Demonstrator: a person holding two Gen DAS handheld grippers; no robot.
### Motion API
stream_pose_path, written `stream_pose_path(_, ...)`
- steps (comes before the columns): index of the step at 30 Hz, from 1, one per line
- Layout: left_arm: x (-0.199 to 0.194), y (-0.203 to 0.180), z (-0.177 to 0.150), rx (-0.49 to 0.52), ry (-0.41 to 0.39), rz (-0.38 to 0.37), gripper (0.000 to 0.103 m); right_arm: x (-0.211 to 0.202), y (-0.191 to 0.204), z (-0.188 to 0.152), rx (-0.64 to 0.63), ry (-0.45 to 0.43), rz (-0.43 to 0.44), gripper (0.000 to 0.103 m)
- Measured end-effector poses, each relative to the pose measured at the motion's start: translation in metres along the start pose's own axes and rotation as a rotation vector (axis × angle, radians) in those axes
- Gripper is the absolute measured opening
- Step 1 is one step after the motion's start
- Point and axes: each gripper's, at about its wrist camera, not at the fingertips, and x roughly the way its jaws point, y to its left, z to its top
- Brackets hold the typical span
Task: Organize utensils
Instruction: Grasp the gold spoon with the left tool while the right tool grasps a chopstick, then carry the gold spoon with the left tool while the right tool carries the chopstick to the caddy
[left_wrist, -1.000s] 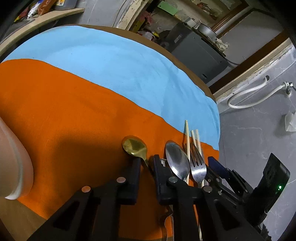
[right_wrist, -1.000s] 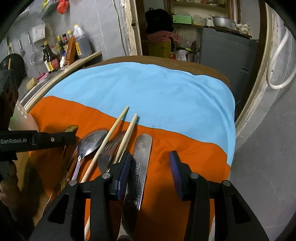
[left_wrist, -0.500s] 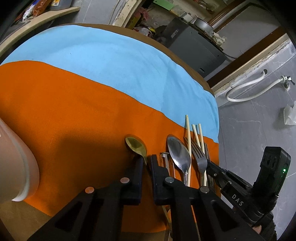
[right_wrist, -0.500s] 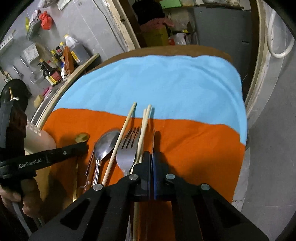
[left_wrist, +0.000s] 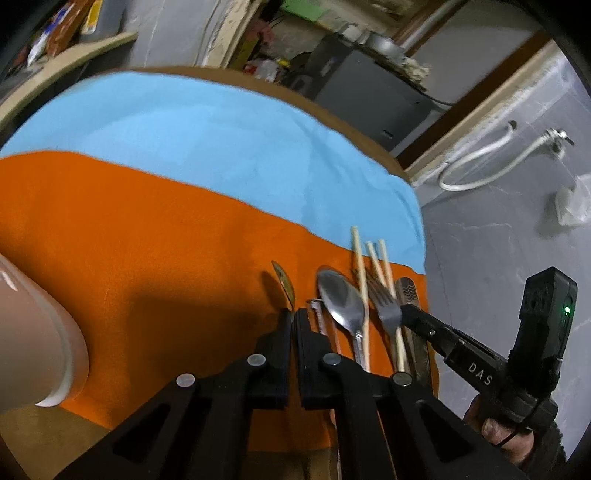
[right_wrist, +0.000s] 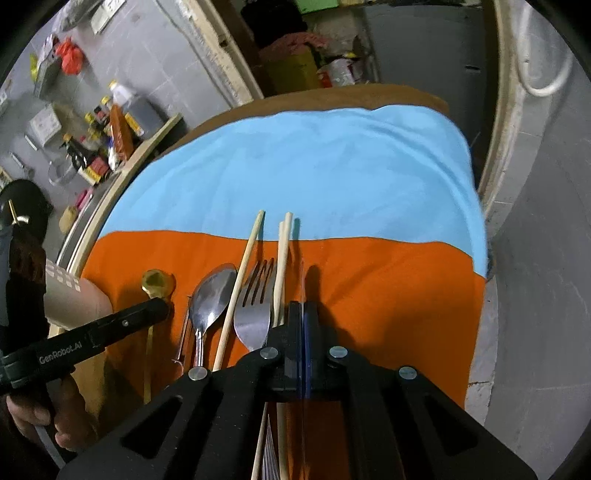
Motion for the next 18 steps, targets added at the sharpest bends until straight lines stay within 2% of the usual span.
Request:
stream_pose_path(6,-0.031,-0.017,-0.006,0.097,-0.103,-0.026,0.003,-0.034,-0.001,-0.016,0.078,-0.149,0.027,0.001)
stream_pose_path(8,-0.043,-0.022,-0.007,0.127,-0.137,-0.033,0.003,-0.048,0.006,-0.020,0.078,-0.215,0.034,0.001)
stream_pose_path(13,-0.071,-0.026,-0.007,0.180,-0.212,-0.047,0.003,-0.069,0.021,-0.023,0.092,-0.313,0.045,0.001)
stream_pose_path(18,-0.096,-0.027,-0.003,0.204,-0.281,-0.069,0.003,-0.096,0.042,-0.026,0.054,-0.411,0.024,0.001)
